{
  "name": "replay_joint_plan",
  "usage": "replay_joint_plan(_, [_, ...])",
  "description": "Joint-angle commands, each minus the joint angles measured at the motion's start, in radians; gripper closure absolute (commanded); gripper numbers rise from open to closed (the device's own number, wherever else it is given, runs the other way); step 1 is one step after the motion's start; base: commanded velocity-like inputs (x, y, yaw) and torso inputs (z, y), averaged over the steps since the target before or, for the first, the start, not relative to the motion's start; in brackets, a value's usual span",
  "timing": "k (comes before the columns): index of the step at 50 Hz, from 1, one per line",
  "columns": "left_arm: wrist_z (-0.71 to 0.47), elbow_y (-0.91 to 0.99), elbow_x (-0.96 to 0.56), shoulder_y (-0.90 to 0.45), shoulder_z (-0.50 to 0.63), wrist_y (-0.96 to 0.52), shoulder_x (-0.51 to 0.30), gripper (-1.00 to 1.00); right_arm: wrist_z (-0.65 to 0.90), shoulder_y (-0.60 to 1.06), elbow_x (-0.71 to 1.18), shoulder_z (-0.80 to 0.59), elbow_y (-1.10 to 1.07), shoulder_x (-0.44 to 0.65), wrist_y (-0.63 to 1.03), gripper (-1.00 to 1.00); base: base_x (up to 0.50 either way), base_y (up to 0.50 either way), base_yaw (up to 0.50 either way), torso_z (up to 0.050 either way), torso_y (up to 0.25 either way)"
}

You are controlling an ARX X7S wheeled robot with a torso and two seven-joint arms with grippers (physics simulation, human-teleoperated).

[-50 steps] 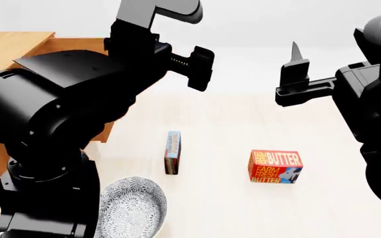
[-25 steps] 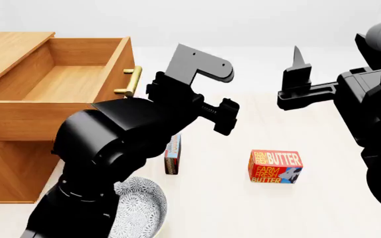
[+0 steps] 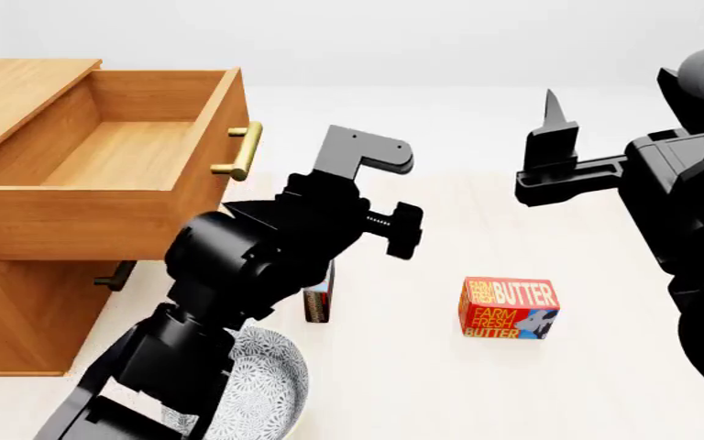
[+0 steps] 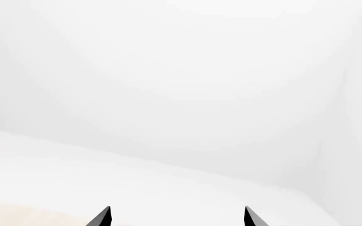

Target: Put the chocolate pudding in the top drawer of the cabinet and close it.

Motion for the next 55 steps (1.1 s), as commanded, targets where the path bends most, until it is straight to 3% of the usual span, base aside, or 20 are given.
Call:
replay_joint_plan(1, [-0.069, -0.164, -0.067, -0.034, 0.049, 0.074, 0.000, -1.00, 0.004, -0.001, 0.006, 0.001, -0.001, 0.005, -0.004, -1.00, 0.00, 0.00, 0.00, 0.000, 0.000])
replay_joint_plan(33, [-0.157, -0.446, -0.141, -0.087, 0.065, 0.275, -0.008, -1.00, 0.009, -0.002, 0.005, -0.012, -0.001, 0.010, -0.014, -1.00, 0.00, 0.00, 0.00, 0.000, 0.000])
replay_joint_plan(44, [-0.169, -0.431, -0.111, -0.076, 0.127, 0.316, -0.020, -1.00, 0.008, 0.005, -0.002, -0.026, 0.003, 0.003, -0.015, -1.00, 0.00, 0.00, 0.00, 0.000, 0.000])
replay_joint_plan(55, [-0.123, -0.370, -0.169, -0.055, 0.105, 0.323, -0.043, -1.00, 0.005, -0.004, -0.006, -0.026, 0.002, 0.007, -0.025, -1.00, 0.00, 0.00, 0.00, 0.000, 0.000])
